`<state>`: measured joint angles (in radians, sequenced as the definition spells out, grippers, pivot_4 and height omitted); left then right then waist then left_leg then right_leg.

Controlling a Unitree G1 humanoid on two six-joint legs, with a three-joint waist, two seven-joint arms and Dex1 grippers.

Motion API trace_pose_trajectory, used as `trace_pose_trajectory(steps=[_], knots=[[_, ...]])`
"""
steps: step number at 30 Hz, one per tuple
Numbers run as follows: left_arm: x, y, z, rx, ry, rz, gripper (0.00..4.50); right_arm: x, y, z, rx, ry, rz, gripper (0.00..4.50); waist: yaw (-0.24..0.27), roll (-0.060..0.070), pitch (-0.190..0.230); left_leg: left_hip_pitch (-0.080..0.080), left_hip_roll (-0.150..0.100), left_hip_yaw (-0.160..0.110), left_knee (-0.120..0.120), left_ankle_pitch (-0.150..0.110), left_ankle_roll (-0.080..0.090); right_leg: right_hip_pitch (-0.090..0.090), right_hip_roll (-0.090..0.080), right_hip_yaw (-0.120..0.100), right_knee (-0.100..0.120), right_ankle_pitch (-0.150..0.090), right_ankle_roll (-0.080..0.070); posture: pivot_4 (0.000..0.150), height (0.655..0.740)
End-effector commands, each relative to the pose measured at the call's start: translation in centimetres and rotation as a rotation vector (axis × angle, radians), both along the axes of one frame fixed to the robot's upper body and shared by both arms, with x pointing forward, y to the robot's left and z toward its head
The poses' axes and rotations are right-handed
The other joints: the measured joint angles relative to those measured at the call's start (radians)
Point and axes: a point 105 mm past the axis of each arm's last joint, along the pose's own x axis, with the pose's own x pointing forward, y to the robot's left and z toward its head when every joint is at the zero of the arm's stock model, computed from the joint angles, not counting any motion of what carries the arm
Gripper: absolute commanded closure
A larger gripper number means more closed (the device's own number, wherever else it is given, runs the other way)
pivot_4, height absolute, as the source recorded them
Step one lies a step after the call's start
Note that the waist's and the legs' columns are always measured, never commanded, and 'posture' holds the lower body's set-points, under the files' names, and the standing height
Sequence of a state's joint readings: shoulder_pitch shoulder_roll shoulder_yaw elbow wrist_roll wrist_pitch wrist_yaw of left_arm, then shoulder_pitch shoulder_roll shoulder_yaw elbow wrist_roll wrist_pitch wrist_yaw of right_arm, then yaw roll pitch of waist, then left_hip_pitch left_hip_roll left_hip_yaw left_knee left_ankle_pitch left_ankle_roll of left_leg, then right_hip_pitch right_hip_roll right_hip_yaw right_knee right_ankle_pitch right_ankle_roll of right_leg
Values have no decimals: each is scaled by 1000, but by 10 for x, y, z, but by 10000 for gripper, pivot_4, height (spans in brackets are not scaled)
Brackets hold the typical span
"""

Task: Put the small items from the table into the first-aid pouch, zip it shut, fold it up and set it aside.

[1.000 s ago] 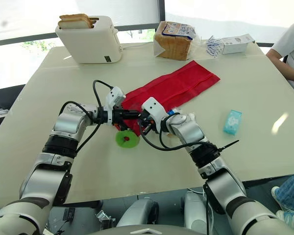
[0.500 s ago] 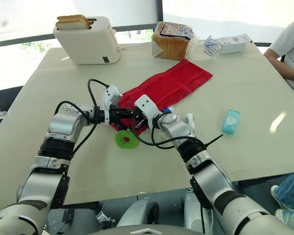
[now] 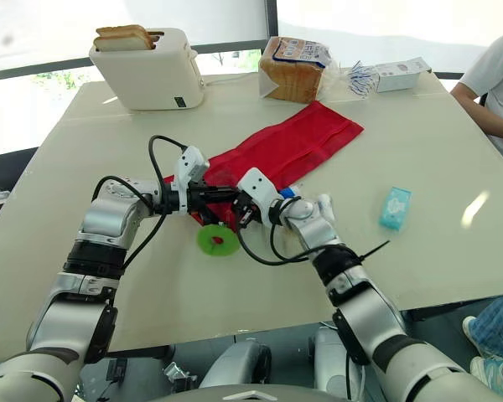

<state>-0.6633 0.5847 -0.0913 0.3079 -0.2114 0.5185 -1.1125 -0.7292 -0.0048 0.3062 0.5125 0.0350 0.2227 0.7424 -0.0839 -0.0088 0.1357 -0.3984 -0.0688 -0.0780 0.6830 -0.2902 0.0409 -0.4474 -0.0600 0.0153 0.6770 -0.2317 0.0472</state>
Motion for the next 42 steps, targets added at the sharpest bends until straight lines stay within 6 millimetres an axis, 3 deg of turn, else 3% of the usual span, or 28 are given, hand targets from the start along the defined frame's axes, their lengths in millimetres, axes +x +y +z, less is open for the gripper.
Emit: trace_pose_trajectory(steps=[1,5,10,14,16,17,18,22,24,29,36,42], knots=[[0,15,-14,104,-28,-12,45000,-34,-31,53,74,-46,99,21594,14,1,1,-1,0,0,1,0,0,0,0,0,0,0,0,1500,7400],[6,38,-17,184,-72,14,45000,-69,-73,86,87,-81,120,3327,21,1,1,-2,0,0,1,0,0,0,0,-1,-2,0,0,1500,7400],[17,72,-13,314,-167,41,45000,-105,-128,107,-2,-158,67,3327,39,0,1,-1,1,1,0,0,0,0,-1,-1,-3,0,0,1500,7400],[23,98,1,333,-190,98,45000,-117,-166,119,-64,-206,-65,3327,52,0,1,0,0,2,1,0,1,1,-2,-2,-3,0,0,1500,7400],[18,81,30,96,-140,45,38549,-123,-181,125,-85,-226,-124,2700,56,-2,2,-1,0,2,1,0,1,1,-2,-2,-3,0,0,1500,7400],[14,73,40,43,-137,-9,37722,-125,-186,127,-91,-232,-143,2700,59,-3,3,-1,0,2,2,-1,1,1,-2,-2,-2,0,0,1500,7400],[13,62,47,8,-140,-37,31487,-127,-189,129,-96,-238,-160,2700,67,-4,3,-2,0,2,2,-1,2,1,-2,-3,-2,0,0,1500,7400],[22,20,47,32,-163,-67,16745,-131,-196,136,-90,-240,-198,2700,82,-4,3,-1,0,2,5,-1,3,4,-3,-4,-3,0,0,1500,7400],[35,-8,37,74,-192,-50,16474,-131,-199,139,-60,-202,-218,1350,88,-4,3,2,0,1,6,-2,4,8,-3,-5,-4,0,0,1500,7400],[49,-46,16,170,-250,-57,16474,-137,-201,147,-50,-193,-228,1350,96,-7,5,1,0,1,7,-2,4,8,-3,-5,-5,1,1,1500,7400],[67,-65,7,263,-314,-11,16474,-141,-209,155,-82,-237,-272,1350,99,-9,6,1,0,3,6,-2,4,7,-3,-3,-5,1,1,1500,7400],[72,-68,11,252,-316,4,16474,-150,-208,168,-41,-291,-242,1350,99,-12,8,0,0,3,6,-2,4,7,-3,-4,-5,1,1,1500,7400]])
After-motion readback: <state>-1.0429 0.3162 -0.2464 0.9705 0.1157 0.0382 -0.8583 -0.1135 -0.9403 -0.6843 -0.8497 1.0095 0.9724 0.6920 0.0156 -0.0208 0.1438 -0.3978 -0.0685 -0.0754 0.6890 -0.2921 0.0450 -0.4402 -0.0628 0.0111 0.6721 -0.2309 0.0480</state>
